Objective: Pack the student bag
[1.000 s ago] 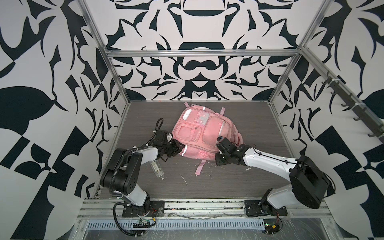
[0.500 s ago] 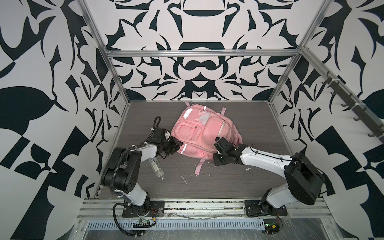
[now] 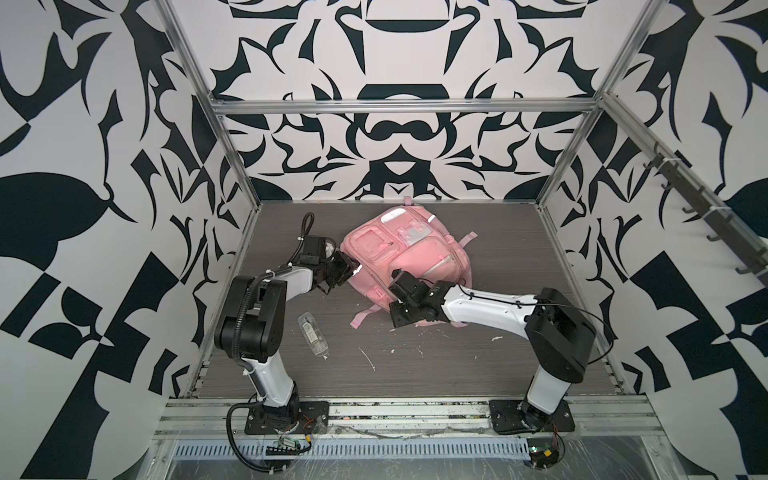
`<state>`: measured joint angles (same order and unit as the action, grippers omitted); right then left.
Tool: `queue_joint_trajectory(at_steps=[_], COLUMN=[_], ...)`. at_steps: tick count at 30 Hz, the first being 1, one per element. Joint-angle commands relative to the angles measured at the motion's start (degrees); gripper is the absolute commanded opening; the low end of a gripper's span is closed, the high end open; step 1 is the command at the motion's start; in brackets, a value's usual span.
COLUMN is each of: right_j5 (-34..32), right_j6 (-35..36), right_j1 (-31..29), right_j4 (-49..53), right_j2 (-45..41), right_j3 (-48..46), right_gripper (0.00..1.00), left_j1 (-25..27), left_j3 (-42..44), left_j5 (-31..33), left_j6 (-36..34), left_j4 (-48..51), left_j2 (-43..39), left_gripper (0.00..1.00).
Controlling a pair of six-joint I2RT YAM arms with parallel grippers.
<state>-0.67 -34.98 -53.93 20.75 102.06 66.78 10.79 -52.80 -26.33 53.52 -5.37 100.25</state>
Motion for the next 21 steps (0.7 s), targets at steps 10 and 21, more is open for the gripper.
queue_joint_trajectory(at_steps=[10, 21], right_j5=[4.5, 4.78], right_j6=[-0.53, -0.88], right_j1=[-0.9, -1.57], right_j4=[-2.97, -3.22], right_j2=[0.79, 0.0], right_j3=[2.72, 4.23], right_gripper=[0.0, 0.0], left_j1=[4.62, 11.13], left_j3=[9.7, 7.59], left_j5=[2.99, 3.73], left_j6=[-6.5, -5.31], left_j4=[7.39, 4.24], left_j2=[-18.75, -10.62], left_gripper=[0.53, 0.53])
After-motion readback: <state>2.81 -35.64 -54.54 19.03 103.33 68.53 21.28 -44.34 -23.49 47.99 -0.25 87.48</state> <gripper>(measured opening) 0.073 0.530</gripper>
